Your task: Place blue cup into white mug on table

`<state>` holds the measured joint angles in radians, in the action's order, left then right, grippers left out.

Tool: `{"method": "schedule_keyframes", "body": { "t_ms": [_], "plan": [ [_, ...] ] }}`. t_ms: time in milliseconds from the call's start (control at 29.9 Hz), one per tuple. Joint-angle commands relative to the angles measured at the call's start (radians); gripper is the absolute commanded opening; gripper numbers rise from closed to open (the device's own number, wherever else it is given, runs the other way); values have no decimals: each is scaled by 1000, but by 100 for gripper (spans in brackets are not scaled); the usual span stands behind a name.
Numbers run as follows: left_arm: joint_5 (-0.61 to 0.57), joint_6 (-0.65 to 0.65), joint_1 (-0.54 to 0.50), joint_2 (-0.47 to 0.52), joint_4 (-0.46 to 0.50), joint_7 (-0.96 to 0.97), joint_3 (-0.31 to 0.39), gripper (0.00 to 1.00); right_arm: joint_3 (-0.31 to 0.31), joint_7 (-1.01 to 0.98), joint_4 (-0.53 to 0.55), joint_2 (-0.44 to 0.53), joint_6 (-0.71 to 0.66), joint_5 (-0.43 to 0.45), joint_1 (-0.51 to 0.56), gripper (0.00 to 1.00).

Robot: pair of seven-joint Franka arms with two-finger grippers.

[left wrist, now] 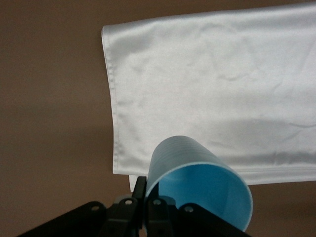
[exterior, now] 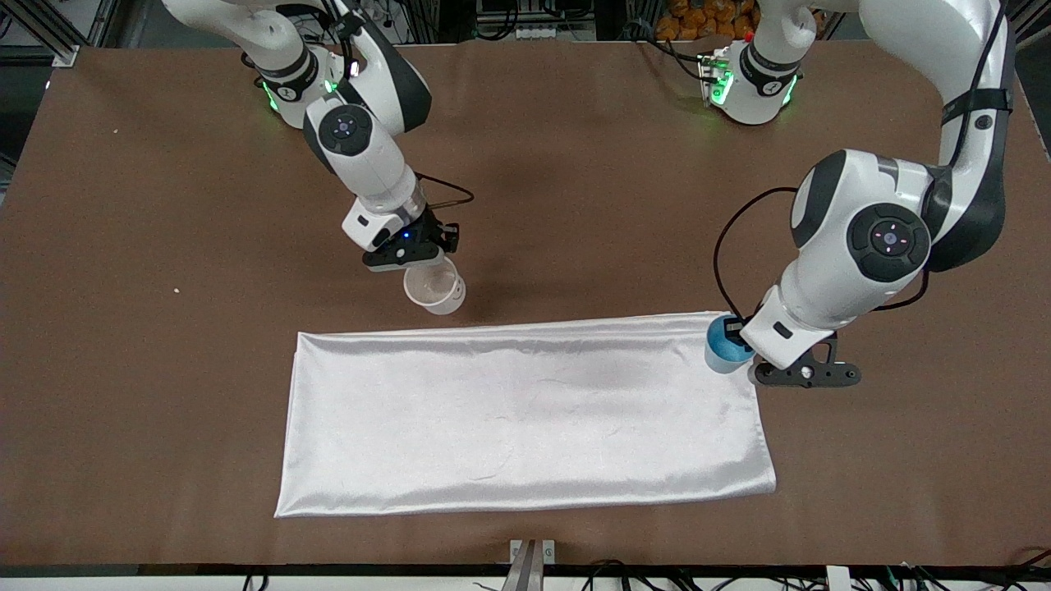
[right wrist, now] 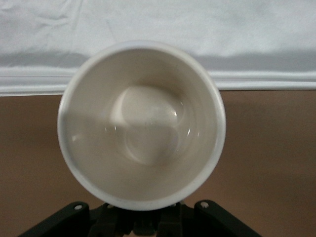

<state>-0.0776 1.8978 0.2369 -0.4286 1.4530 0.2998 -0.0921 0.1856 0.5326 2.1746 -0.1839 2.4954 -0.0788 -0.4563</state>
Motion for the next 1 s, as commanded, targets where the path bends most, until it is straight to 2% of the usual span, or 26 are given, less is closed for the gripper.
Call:
{"method": "schedule_keyframes", "body": {
  "t_ms": [0, 301, 601, 835, 935, 969],
  "plan": [
    [-24, -49, 19, 54, 9, 19, -12, 0, -3, 61, 40, 14, 33, -24, -48, 2],
    [-24, -85, 22, 88, 12, 32, -37, 0, -5, 81, 53, -38, 89, -22, -82, 3],
    [-19, -118, 22, 129, 12, 36, -57, 0, -6, 135, 45, -158, 232, -18, -136, 3],
    [-13, -117, 24, 126, 12, 133, -95, 0, -14, 150, 40, -209, 270, -15, -162, 5],
    [-11, -117, 27, 125, 10, 145, -104, 0, -14, 152, 39, -215, 275, -15, -162, 9],
    [-11, -117, 27, 125, 10, 148, -106, 0, -14, 153, 39, -216, 275, -15, -162, 15]
  ]
}}
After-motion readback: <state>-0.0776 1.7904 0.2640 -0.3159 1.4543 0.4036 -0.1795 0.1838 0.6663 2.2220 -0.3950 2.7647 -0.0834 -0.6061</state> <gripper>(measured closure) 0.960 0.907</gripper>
